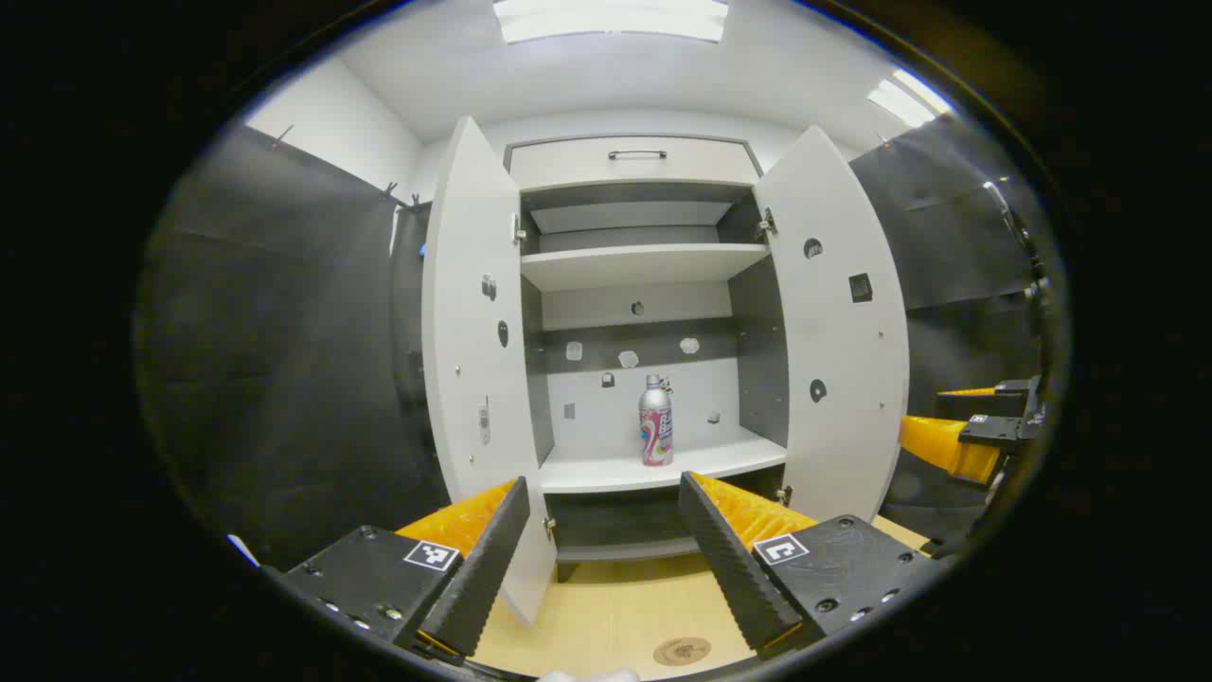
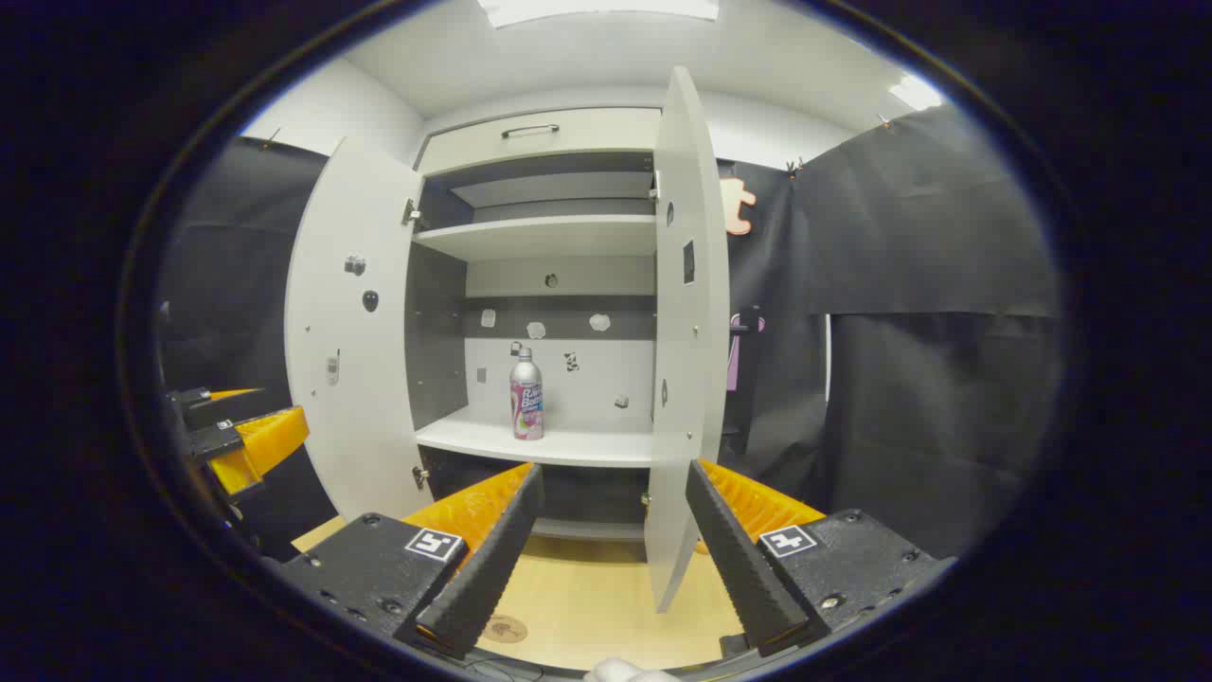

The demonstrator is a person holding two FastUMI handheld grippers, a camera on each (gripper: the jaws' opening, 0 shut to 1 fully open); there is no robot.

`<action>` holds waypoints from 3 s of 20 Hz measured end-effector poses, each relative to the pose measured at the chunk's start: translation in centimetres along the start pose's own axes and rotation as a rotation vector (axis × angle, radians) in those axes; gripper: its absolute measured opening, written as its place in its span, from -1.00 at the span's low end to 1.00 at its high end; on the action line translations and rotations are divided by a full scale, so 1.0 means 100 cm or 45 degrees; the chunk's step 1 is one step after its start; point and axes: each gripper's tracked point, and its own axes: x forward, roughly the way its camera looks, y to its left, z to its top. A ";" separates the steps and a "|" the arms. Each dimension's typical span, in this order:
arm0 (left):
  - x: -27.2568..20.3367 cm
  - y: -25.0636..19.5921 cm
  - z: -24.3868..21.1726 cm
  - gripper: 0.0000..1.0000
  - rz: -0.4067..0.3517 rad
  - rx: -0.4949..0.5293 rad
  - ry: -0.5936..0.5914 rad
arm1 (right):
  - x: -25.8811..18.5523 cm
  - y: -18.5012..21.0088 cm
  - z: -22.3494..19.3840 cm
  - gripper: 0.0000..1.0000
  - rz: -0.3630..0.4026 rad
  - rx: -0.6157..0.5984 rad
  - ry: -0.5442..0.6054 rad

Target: Grasp the bottle in the cabinet with the left hand and place it on the coaster, then close the right door with the right hand and the left door with the left hand.

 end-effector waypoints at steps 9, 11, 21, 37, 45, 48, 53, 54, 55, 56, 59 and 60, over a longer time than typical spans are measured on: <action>0.009 0.014 0.002 0.94 0.024 -0.005 0.004 | 0.004 -0.002 0.004 0.92 -0.022 0.013 -0.018; 0.012 0.014 0.002 0.94 0.025 -0.001 0.007 | 0.006 -0.002 0.003 0.98 -0.027 0.015 -0.015; 0.028 0.017 0.002 0.94 0.029 0.031 0.003 | 0.018 -0.002 0.002 0.92 -0.034 0.021 -0.008; 0.199 -0.017 0.010 0.96 -0.073 -0.004 -0.060 | 0.020 0.001 0.013 0.99 -0.079 0.032 0.007; 0.358 -0.065 -0.018 0.94 -0.100 0.030 -0.030 | 0.024 -0.002 0.017 0.92 -0.157 0.029 0.061; 0.396 -0.077 -0.037 0.94 -0.088 0.020 0.005 | 0.032 -0.012 0.014 0.92 -0.193 0.025 0.096; 0.431 -0.084 -0.051 0.94 -0.084 0.003 0.042 | 0.040 -0.020 0.005 0.98 -0.205 0.019 0.158; 0.434 -0.085 -0.054 0.94 -0.076 0.004 0.052 | 0.041 -0.020 0.005 0.92 -0.204 0.016 0.162; 0.438 -0.088 -0.059 0.94 -0.087 -0.006 0.070 | 0.040 -0.021 0.003 0.93 -0.204 0.013 0.165; 0.443 -0.090 -0.062 0.96 -0.088 -0.013 0.085 | 0.041 -0.023 0.004 0.93 -0.203 0.013 0.165; 0.434 -0.084 -0.055 0.66 -0.085 -0.028 0.084 | 0.040 -0.022 0.007 0.93 -0.189 0.021 0.152; 0.428 -0.084 -0.048 0.60 -0.094 -0.034 0.066 | 0.039 -0.023 0.007 0.99 -0.189 0.022 0.145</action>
